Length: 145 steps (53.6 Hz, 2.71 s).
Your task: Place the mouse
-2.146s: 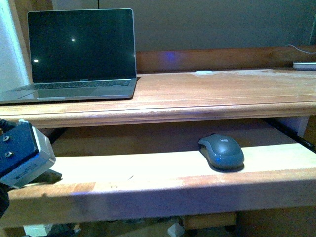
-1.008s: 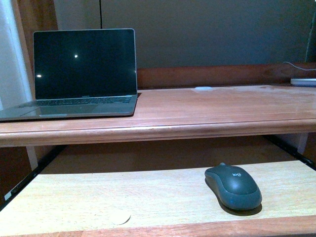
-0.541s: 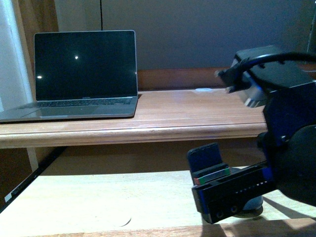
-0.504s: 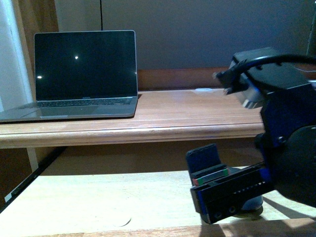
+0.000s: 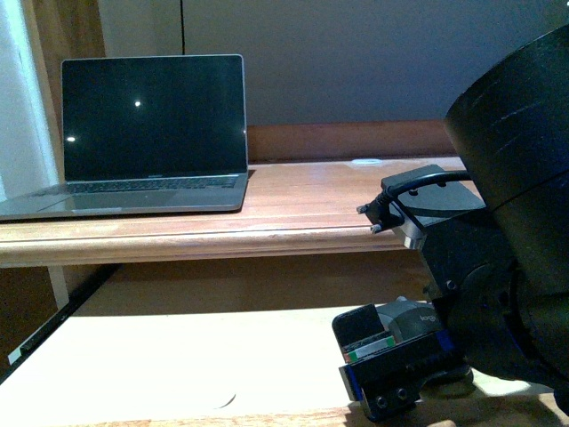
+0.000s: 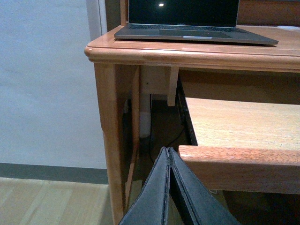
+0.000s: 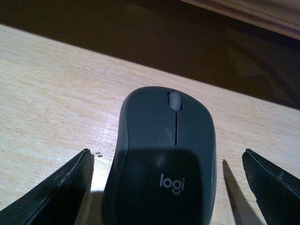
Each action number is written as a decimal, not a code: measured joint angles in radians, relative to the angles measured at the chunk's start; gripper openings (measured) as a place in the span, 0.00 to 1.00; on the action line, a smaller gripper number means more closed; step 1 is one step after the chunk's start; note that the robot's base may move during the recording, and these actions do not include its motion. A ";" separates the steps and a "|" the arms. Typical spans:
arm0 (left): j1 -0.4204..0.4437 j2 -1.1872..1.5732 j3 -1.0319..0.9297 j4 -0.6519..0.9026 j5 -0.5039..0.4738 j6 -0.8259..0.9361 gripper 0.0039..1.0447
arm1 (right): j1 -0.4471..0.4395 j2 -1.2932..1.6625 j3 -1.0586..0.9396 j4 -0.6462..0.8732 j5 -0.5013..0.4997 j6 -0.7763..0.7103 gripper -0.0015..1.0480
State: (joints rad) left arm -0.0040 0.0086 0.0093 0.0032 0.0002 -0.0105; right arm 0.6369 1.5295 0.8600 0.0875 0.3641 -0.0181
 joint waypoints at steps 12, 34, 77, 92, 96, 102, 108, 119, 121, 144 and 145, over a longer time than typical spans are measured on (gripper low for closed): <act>0.000 -0.002 0.000 -0.001 0.000 0.000 0.02 | -0.016 0.007 -0.002 0.004 -0.043 0.029 0.71; 0.000 -0.002 0.000 -0.002 0.000 0.000 0.68 | -0.060 -0.097 0.232 -0.146 -0.074 0.094 0.54; 0.000 -0.002 0.000 -0.002 0.000 0.002 0.93 | -0.006 0.563 0.929 -0.199 0.261 0.175 0.53; 0.000 -0.002 0.000 -0.002 0.000 0.002 0.93 | -0.020 0.539 0.840 -0.080 0.194 0.176 0.79; 0.000 -0.002 0.000 -0.002 0.000 0.002 0.93 | -0.034 0.485 0.755 0.004 0.139 0.183 0.90; 0.000 -0.002 0.000 -0.002 0.000 0.002 0.93 | -0.096 0.276 0.535 0.213 -0.003 0.187 0.93; 0.000 -0.002 0.000 -0.002 0.000 0.002 0.93 | -0.171 0.051 0.317 0.395 -0.177 0.121 0.93; 0.000 -0.002 0.000 -0.002 0.000 0.002 0.93 | -0.337 -0.267 -0.076 0.470 -0.615 -0.006 0.93; 0.000 -0.002 0.000 -0.002 0.000 0.002 0.93 | -0.368 -0.303 -0.143 0.470 -0.693 -0.037 0.93; 0.000 -0.002 0.000 -0.002 0.000 0.002 0.93 | -0.632 -0.551 -0.534 0.063 -1.357 -0.483 0.93; 0.000 -0.002 0.000 -0.002 0.000 0.002 0.93 | -0.628 -0.549 -0.538 0.042 -1.352 -0.507 0.93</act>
State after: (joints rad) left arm -0.0040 0.0063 0.0093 0.0017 0.0002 -0.0086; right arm 0.0093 0.9810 0.3222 0.1291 -0.9882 -0.5251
